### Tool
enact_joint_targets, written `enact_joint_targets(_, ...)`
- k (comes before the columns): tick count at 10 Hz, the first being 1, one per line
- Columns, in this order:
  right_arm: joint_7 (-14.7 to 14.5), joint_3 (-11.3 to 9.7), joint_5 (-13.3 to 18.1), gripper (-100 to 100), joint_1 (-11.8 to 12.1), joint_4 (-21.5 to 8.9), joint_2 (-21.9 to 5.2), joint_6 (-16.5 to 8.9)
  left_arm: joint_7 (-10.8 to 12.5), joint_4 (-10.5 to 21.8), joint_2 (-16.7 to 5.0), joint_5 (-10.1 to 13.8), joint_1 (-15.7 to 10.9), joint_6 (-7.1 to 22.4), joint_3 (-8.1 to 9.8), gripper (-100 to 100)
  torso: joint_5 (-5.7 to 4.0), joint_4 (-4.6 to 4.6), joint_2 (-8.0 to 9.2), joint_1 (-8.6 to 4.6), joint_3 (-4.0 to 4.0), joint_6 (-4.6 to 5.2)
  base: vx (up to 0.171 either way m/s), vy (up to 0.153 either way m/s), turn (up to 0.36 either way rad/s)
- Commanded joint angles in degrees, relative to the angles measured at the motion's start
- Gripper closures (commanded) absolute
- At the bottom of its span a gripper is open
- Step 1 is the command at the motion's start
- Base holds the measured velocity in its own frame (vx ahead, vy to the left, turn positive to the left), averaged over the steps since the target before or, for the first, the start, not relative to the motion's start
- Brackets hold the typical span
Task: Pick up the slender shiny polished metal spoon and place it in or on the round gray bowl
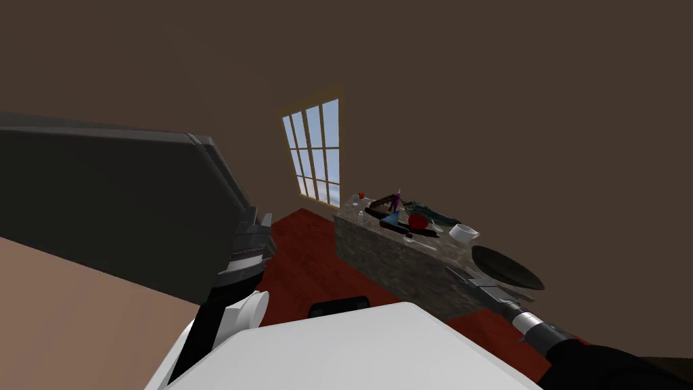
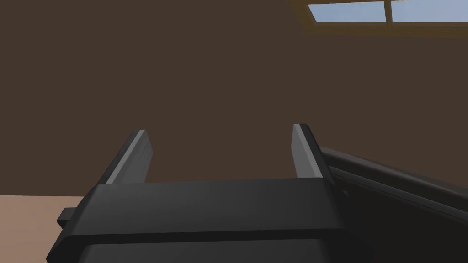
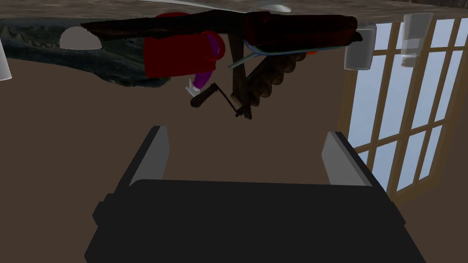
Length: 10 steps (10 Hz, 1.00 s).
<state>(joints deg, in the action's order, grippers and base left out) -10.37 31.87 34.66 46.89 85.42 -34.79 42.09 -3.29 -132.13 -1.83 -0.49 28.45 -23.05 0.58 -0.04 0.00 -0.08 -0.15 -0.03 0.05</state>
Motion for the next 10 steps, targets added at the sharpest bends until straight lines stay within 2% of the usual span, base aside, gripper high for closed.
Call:
enact_joint_targets(1, -1.3, 1.4, 2.9, -100, 1.4, -2.9, -1.5, 1.7, 0.0, 0.0, 0.0, 0.0, 0.0, 0.0, 0.00, 0, 0.00, 0.00, 0.00, 0.00, 0.00, 0.00, -0.017, 0.016, 0.439)
enact_joint_targets(2, -1.3, 1.4, 3.6, -100, 1.4, -4.0, -1.5, 1.7, 0.0, 0.0, 0.0, 0.0, 0.0, 0.0, -0.01, 0, 0.02, 0.00, -0.01, 0.03, -0.01, -0.07, -0.012, 0.004, 0.185)
enact_joint_targets(3, -2.1, 2.4, 5.7, -100, 2.6, -6.5, -3.0, 2.8, 0.0, 0.0, 0.0, 0.0, 0.0, 0.0, 0.00, 0, -0.01, -0.01, -0.03, -0.01, -0.02, 0.02, -0.009, 0.014, 0.381)
enact_joint_targets(6, -2.8, 3.3, 9.5, -100, 3.9, -10.6, -4.4, 3.9, 0.0, 0.0, 0.0, 0.0, 0.0, 0.0, 0.00, 0, 0.01, -0.01, -0.06, 0.01, -0.03, -0.07, -0.006, 0.008, 0.259)
enact_joint_targets(7, -3.6, 4.2, 11.7, -100, 5.1, -13.1, -5.9, 5.0, 0.0, 0.0, 0.0, 0.0, 0.0, 0.0, 0.01, 0, 0.00, -0.01, -0.06, -0.01, -0.04, 0.04, -0.002, 0.015, 0.414)
enact_joint_targets(8, -3.6, 4.2, 12.5, -100, 5.1, -13.6, -5.9, 5.0, 0.0, 0.0, 0.0, 0.0, 0.0, 0.0, 0.00, 0, 0.01, -0.02, -0.07, 0.00, -0.04, -0.06, 0.001, 0.000, 0.177)
enact_joint_targets(9, -4.4, 4.9, 14.6, -100, 6.2, -15.9, -7.3, 6.1, 0.0, 0.0, 0.0, 0.0, 0.0, 0.0, 0.01, 0, 0.00, -0.01, -0.07, -0.01, -0.04, 0.05, 0.005, 0.011, 0.319)
enact_joint_targets(10, -4.4, 4.9, 15.4, -100, 6.2, -16.5, -7.3, 6.1, 0.0, 0.0, 0.0, 0.0, 0.0, 0.0, 0.00, 0, 0.01, -0.02, -0.10, 0.00, -0.06, -0.04, 0.006, 0.003, 0.194)
